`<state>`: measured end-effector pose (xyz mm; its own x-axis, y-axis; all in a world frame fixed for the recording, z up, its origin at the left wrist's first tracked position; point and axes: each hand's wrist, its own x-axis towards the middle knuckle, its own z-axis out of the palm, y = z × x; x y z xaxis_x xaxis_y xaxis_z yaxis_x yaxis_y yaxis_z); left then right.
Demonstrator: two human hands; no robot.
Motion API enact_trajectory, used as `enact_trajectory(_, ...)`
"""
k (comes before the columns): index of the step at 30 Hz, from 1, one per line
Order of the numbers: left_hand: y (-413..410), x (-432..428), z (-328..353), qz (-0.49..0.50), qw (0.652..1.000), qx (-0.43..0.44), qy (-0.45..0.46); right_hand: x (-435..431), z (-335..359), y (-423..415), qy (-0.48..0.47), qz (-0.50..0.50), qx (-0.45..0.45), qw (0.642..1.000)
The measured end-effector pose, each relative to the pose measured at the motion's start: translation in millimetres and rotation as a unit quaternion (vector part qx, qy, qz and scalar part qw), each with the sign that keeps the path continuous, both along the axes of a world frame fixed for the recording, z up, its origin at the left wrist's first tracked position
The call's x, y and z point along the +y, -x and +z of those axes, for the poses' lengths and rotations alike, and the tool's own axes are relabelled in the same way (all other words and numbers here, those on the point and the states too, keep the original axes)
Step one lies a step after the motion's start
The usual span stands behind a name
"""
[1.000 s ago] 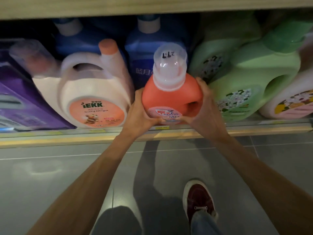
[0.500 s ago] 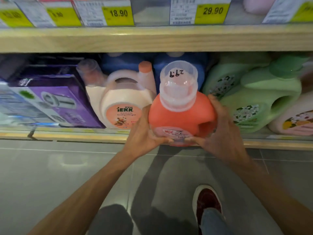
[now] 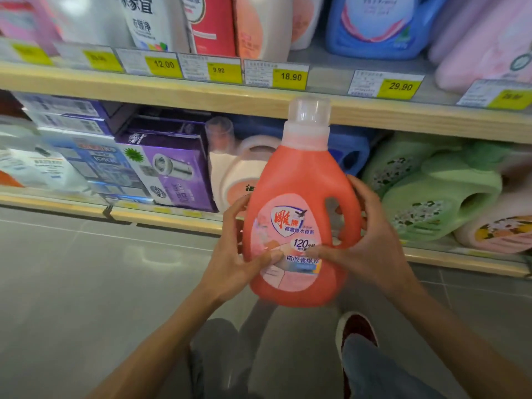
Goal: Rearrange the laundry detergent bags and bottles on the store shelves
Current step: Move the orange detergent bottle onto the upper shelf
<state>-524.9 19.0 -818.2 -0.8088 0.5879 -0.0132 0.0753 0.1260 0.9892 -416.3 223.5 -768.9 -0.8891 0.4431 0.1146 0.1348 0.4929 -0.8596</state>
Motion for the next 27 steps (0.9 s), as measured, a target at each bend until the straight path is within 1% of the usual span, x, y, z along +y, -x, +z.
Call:
enact_trajectory(4,-6.1,-22.3,19.6,0.041,0.999,-0.019,-0.022,-15.8,20.2,4.9,0.041,0.021,-0.03,0.998)
enact_trajectory(9,-9.5,-39.5,43.6,0.046,0.998,-0.041,-0.034,-26.6,43.1,10.0,0.058,0.029,-0.043,0.997)
enact_trajectory(16,-14.4,-50.2,86.3,0.067,0.994,-0.077,-0.029,-33.5,81.8,10.6,0.054,0.029,-0.077,0.995)
enact_trajectory(22,-30.4,-63.9,152.0,0.069,0.99,-0.121,-0.016,-44.7,153.1,9.8,0.041,0.055,-0.119,0.99)
enact_trajectory(27,-44.3,-91.5,233.7,0.077,0.986,-0.145,0.023,-65.2,238.8,4.7,0.017,0.1,-0.152,0.983)
